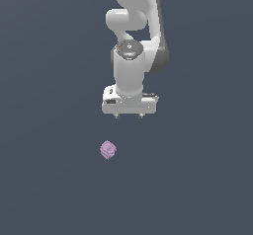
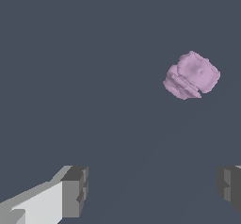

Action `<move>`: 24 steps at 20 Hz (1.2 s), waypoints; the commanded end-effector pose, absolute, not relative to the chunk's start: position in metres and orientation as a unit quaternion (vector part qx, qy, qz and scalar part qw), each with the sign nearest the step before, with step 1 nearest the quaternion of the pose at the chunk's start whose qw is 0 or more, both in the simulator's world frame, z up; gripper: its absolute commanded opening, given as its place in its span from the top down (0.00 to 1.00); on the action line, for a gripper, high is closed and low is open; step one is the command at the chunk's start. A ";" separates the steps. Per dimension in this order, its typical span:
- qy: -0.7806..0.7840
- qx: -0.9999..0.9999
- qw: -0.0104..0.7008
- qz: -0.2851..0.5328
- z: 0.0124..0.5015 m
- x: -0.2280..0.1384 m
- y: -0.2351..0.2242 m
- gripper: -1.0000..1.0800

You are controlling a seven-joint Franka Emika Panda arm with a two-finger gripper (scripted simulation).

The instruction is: Pick up the object and move it to a goal position.

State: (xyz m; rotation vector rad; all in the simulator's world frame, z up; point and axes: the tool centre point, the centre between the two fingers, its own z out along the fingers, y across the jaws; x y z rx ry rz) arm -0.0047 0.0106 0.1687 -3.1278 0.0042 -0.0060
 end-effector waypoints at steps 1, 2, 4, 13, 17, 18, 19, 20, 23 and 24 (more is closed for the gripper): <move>0.001 -1.000 0.007 -0.002 0.169 -0.005 0.011 0.04; 0.001 -1.000 0.007 -0.002 0.169 -0.004 0.011 0.04; -0.006 -1.000 0.006 -0.005 0.172 -0.003 0.014 0.04; -0.036 -0.999 0.000 -0.021 0.186 0.005 0.027 0.04; -0.028 -0.999 0.001 -0.020 0.184 0.008 0.025 0.04; -0.024 -1.000 0.001 -0.020 0.183 0.009 0.024 0.04; -0.018 -1.000 0.001 -0.020 0.182 0.010 0.022 0.04; -0.012 -1.000 0.002 -0.019 0.181 0.012 0.021 0.04; 0.011 -1.000 0.003 -0.018 0.176 0.018 0.014 0.04; 0.021 -1.000 0.004 -0.017 0.174 0.021 0.012 0.04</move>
